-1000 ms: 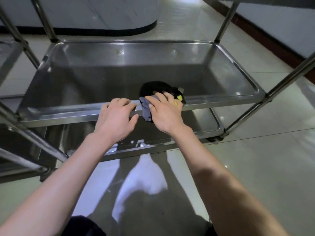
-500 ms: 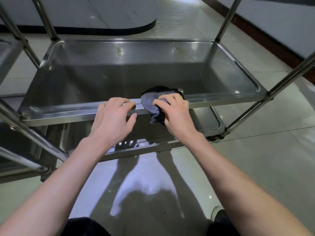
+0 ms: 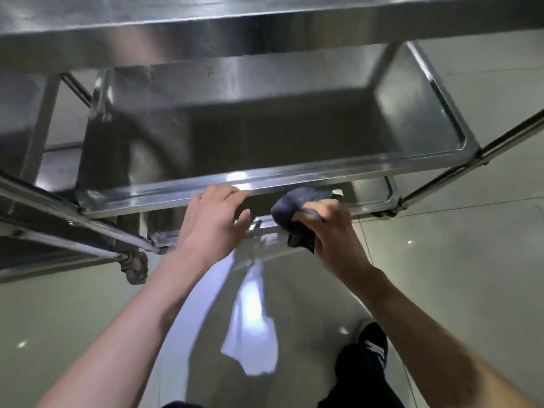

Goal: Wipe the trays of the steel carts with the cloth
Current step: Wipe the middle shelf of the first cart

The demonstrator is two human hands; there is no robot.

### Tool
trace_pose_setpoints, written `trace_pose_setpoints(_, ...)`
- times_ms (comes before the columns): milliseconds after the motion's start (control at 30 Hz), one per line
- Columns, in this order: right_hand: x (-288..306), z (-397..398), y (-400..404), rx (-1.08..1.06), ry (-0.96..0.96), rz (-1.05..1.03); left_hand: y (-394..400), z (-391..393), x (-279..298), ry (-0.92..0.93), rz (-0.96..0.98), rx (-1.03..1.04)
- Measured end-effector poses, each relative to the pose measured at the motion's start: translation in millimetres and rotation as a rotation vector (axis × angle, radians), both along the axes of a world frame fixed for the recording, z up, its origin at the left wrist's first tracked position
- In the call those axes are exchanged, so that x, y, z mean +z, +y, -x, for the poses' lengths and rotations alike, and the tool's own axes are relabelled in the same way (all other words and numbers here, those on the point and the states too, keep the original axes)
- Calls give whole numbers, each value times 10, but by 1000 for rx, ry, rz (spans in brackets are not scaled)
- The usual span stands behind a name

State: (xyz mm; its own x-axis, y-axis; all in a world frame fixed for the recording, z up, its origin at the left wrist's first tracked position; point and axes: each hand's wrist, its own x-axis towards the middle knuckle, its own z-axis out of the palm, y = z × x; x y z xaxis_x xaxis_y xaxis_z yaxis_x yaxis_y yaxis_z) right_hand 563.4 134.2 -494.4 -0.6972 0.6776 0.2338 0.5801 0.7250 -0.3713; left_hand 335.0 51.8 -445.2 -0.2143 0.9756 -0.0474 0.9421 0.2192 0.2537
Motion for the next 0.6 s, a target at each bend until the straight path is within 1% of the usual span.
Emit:
trace_pose_setpoints(67,185,-46,-122,-27,1,53,-52,-66,192,-9,63,-13)
trace_pose_setpoints(133,408,-71,-255,-100,-10,94,-92,-141,387,-58,118,-9)
trace_pose_setpoints(200,674,-89,-374,-177,0,131,-136,-230,593,-123,136,-25)
trace_pose_setpoints(333,1191,-282,-604,-308,15,175,-209,-437,1078,-133,165,-105)
trace_pose_setpoints(400,1433,-472,-729,-362,34,159,-222,-574,1355,-118,198,-144)
trace_pose_setpoints(600,2084,-1301,-935,-542,83,148,-161,-1247,2198,-223,184,-207)
